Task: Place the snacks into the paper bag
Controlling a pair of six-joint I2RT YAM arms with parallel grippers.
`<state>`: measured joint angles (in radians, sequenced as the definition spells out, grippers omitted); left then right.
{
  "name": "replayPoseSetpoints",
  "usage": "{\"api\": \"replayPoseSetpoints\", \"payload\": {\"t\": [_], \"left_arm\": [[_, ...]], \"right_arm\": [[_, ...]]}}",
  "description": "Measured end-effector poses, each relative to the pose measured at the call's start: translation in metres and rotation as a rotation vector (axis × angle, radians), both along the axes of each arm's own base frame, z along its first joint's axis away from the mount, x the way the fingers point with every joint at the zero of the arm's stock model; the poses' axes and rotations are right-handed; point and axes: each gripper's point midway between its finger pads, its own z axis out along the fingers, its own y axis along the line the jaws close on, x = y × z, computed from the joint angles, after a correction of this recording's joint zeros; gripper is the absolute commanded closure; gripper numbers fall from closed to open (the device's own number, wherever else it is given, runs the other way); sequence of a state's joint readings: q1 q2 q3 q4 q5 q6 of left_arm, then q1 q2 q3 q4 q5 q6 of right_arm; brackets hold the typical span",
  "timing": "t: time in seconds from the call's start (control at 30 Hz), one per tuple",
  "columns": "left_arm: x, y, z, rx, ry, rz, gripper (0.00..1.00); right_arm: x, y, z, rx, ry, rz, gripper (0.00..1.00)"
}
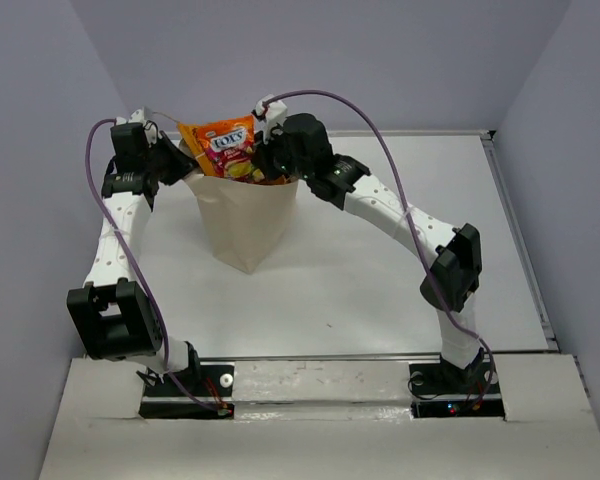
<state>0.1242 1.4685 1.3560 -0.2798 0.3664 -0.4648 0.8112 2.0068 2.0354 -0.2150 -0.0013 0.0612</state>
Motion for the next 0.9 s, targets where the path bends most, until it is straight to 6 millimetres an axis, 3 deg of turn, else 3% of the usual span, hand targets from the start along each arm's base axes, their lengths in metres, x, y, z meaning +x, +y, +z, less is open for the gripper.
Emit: {"api": "replayPoseSetpoints", "payload": {"t": [0.13, 0.27, 0.3, 0.37, 0.4, 0.47, 0.53, 0.67, 0.8, 0.9], "left_arm": [[0.0, 0.0, 0.0, 0.0, 0.0, -0.001, 1.0], [0.0, -0.002, 0.0, 0.0, -0.001, -0.005, 1.0], [0.0, -0.003, 0.0, 0.0, -0.002, -0.007, 1.0], [0.0, -0.003, 0.0, 0.0, -0.001, -0.007, 1.0], [0.0, -0.003, 0.0, 0.0, 0.0, -0.007, 1.0], [0.0, -0.003, 0.0, 0.0, 0.0, -0.007, 1.0], [0.0, -0.003, 0.0, 0.002, -0.001, -0.008, 1.0], [0.0, -0.003, 0.0, 0.003, 0.0, -0.008, 1.0], [0.0, -0.003, 0.0, 0.003, 0.0, -0.009, 1.0], [0.0, -0.003, 0.0, 0.003, 0.0, -0.009, 1.0]], "right_arm": [[-0.015, -0.007, -0.035, -0.18, 0.031, 0.064, 0.99], [-0.036, -0.003, -0.053, -0.314, 0.017, 0.149, 0.99], [-0.042, -0.002, -0.057, -0.343, 0.018, 0.171, 0.89], [-0.051, 0.003, -0.063, -0.376, 0.023, 0.197, 0.48], [-0.055, 0.006, -0.069, -0.396, 0.031, 0.209, 0.36], [-0.056, 0.007, -0.076, -0.436, 0.041, 0.203, 0.16], [-0.052, 0.008, -0.076, -0.454, 0.037, 0.181, 0.11], [-0.041, 0.012, -0.038, -0.388, -0.012, 0.125, 0.05], [-0.035, 0.014, 0.05, -0.162, -0.115, 0.049, 0.05], [-0.049, 0.005, 0.111, 0.019, -0.151, 0.036, 0.05]]}}
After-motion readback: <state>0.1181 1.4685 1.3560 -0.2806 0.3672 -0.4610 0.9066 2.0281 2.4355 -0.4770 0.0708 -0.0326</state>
